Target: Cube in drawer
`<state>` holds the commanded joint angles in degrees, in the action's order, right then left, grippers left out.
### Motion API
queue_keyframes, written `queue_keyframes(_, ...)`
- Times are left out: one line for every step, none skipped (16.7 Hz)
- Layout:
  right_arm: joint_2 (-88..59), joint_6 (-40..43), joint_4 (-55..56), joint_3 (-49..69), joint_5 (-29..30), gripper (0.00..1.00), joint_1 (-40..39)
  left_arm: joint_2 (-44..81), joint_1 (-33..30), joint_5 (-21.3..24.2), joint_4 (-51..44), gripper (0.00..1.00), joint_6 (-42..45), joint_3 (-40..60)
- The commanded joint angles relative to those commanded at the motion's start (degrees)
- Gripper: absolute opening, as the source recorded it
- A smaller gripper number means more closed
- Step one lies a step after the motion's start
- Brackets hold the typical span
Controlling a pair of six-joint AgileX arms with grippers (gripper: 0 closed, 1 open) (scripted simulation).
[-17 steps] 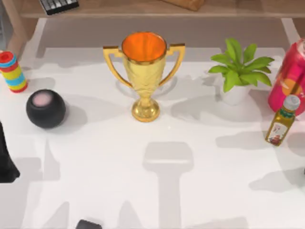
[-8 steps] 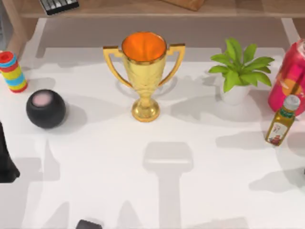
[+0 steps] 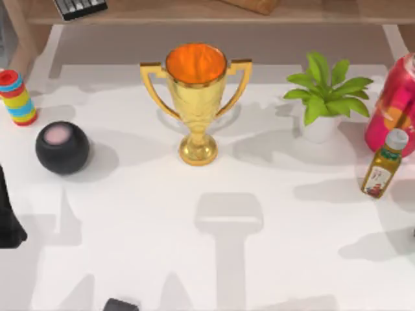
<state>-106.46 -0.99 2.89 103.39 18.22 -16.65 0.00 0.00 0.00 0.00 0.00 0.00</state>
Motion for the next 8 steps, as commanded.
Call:
queue_keyframes(0.8, 0.0, -0.7, 0.0, 0.1, 0.0, -0.2, 0.0, 0.0, 0.0, 0.0, 1.0, 0.0, 0.0)
queue_keyframes(1.4, 0.0, -1.3, 0.0, 0.3, 0.0, -0.3, 0.0, 0.0, 0.0, 0.0, 1.0, 0.0, 0.0)
queue_keyframes(1.5, 0.0, -1.5, 0.0, 0.3, 0.0, -0.4, 0.0, 0.0, 0.0, 0.0, 1.0, 0.0, 0.0)
queue_keyframes(1.5, 0.0, -1.5, 0.0, 0.3, 0.0, -0.4, 0.0, 0.0, 0.0, 0.0, 1.0, 0.0, 0.0)
queue_keyframes(1.3, -0.1, -1.3, 0.1, 0.3, 0.0, -0.1, 0.0, 0.0, 0.0, 0.0, 1.0, 0.0, 0.0)
queue_keyframes(1.3, -0.1, -1.3, 0.1, 0.3, 0.0, -0.1, 0.0, 0.0, 0.0, 0.0, 1.0, 0.0, 0.0)
queue_keyframes(1.5, -0.2, -1.8, 0.6, 0.3, 0.0, 0.3, 0.0, 0.0, 0.0, 0.0, 1.0, 0.0, 0.0)
queue_keyframes(2.0, -0.2, -2.9, 1.6, 0.3, 0.0, 1.1, 0.0, 0.0, 0.0, 0.0, 1.0, 0.0, 0.0)
